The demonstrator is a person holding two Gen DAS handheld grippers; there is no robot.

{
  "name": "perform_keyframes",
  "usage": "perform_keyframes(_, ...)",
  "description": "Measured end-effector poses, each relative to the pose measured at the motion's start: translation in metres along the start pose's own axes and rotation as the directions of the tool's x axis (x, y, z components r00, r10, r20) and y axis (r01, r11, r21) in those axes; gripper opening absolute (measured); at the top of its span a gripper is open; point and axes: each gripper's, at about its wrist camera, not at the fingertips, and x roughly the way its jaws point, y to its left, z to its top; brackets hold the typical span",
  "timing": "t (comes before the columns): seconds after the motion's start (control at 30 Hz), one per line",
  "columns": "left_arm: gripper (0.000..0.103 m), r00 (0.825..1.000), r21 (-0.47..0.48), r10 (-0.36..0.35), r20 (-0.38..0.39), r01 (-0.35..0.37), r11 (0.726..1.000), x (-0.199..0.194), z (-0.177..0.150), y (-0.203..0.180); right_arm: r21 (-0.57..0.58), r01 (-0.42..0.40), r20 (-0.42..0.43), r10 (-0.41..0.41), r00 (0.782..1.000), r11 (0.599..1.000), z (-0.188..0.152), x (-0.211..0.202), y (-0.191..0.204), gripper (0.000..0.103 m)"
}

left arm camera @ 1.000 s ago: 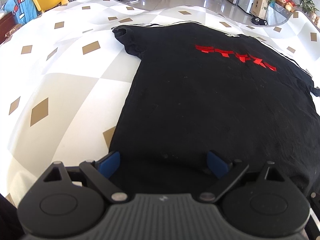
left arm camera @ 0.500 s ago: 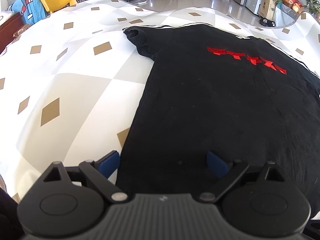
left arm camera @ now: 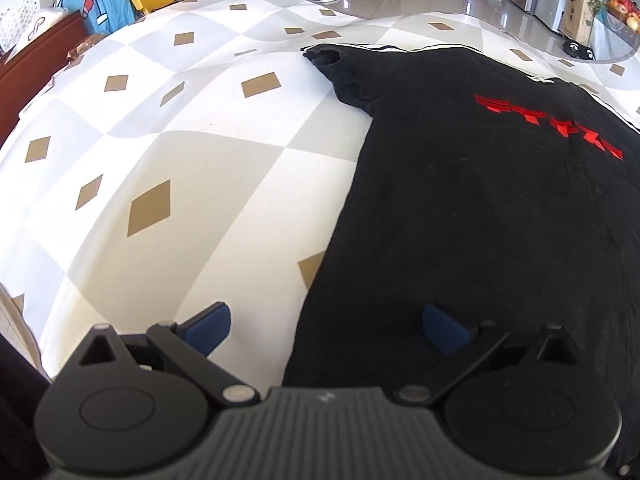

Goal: Fold clothes

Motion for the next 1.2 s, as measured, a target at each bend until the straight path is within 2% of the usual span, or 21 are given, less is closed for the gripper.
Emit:
perform_keyframes(0.13, 0.102, 0.999, -0.01, 0.045, 0.011, -0.045, 0.999, 0.0, 0.002, 0.003, -0.036, 0.002, 0.057, 0.0, 0.998, 0.999, 0.004, 0.002, 0.009, 0.026)
perform_keyframes(0.27, 0.102, 0.998, -0.029, 0.062, 0.011, -0.061, 0.998, 0.001, 0.003, 0.008, -0.049, -0.006, 0.074, 0.01, 0.997, 0.999, 0.011, 0.011, 0.011, 0.027)
perform_keyframes(0.37, 0.102, 0.997, -0.033, 0.072, 0.014, -0.071, 0.997, 0.002, 0.003, 0.009, -0.034, -0.035, 0.056, 0.037, 0.998, 0.999, 0.013, 0.017, 0.013, 0.028)
perform_keyframes(0.47, 0.102, 0.997, -0.042, 0.075, 0.017, -0.074, 0.996, 0.002, 0.002, 0.012, -0.048, -0.046, 0.041, 0.048, 0.998, 0.998, 0.012, 0.022, 0.018, 0.034)
perform_keyframes(0.63, 0.102, 0.998, -0.07, 0.033, 0.058, -0.029, 0.997, -0.004, 0.003, 0.014, -0.049, -0.124, -0.031, 0.123, 0.992, 0.991, 0.012, 0.03, 0.023, 0.034)
perform_keyframes(0.8, 0.102, 0.994, -0.045, -0.022, 0.107, 0.027, 0.999, -0.013, 0.004, 0.004, -0.066, -0.135, -0.07, 0.131, 0.989, 0.989, 0.01, 0.029, 0.028, 0.034)
perform_keyframes(0.9, 0.102, 0.993, -0.021, -0.054, 0.108, 0.057, 0.998, -0.013, 0.005, -0.005, -0.022, -0.16, -0.091, 0.157, 0.983, 0.987, 0.011, 0.026, 0.022, 0.034)
perform_keyframes(1.03, 0.102, 0.991, -0.007, -0.066, 0.115, 0.067, 0.998, -0.013, 0.006, -0.013, -0.012, -0.119, -0.069, 0.118, 0.991, 0.993, 0.014, 0.018, 0.018, 0.035)
perform_keyframes(1.2, 0.102, 0.99, -0.001, -0.078, 0.118, 0.079, 0.997, -0.01, 0.01, -0.02, 0.076, 0.014, -0.04, -0.011, 0.999, 0.997, 0.018, 0.01, -0.003, 0.035)
